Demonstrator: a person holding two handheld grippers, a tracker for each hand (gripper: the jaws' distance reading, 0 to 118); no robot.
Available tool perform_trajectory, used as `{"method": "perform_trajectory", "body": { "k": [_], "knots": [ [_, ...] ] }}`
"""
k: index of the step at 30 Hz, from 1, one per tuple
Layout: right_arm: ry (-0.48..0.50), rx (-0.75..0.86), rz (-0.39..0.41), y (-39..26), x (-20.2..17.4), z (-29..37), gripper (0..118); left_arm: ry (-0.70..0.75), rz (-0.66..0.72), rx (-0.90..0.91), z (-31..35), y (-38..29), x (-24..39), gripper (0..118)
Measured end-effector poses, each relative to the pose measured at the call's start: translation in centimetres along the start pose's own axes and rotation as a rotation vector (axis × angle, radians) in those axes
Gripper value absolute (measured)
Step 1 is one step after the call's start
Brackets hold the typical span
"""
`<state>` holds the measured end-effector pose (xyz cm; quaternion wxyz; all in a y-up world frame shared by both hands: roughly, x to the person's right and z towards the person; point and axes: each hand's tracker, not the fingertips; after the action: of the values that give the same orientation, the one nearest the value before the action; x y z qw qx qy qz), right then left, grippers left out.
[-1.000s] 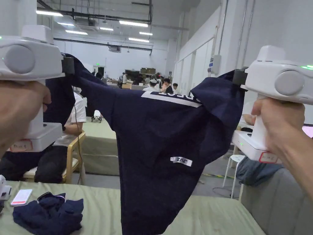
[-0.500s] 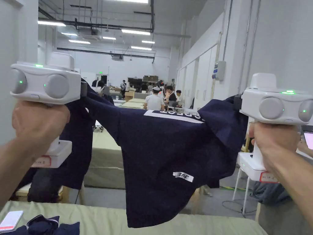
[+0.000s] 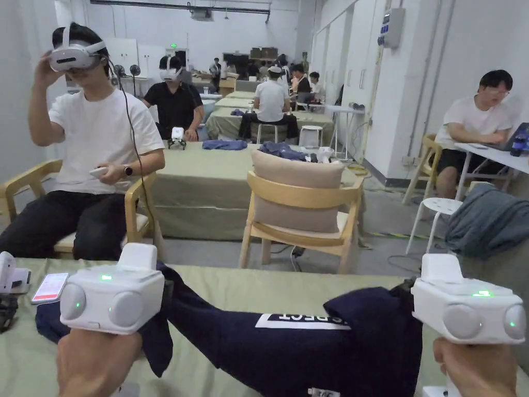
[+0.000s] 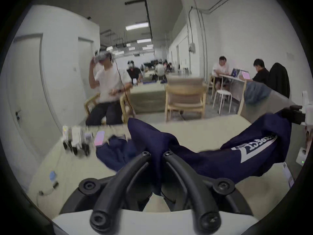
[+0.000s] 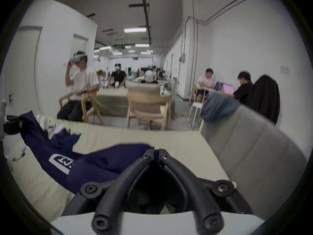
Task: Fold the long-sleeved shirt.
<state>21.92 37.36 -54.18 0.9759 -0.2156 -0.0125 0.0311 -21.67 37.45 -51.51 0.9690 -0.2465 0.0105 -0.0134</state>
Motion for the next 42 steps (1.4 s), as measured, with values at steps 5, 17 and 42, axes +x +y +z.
{"method": "perform_trajectory", "body": {
  "k": [5,17,42],
  "knots": [
    [0.041,-0.067,-0.018,-10.3,1.4,5.4,2,-0.031,0.002,-0.132,4.5,-10.6,-0.4,10],
    [0.08,-0.159,-0.167,-29.4,5.0,22.0,2,-0.059,0.03,-0.26,17.8,-30.0,-1.3,10],
    [0.062,0.151,0.04,-24.8,-3.3,29.1,0,0.013,0.149,0.003,25.2,-25.4,3.9,4]
  ]
}}
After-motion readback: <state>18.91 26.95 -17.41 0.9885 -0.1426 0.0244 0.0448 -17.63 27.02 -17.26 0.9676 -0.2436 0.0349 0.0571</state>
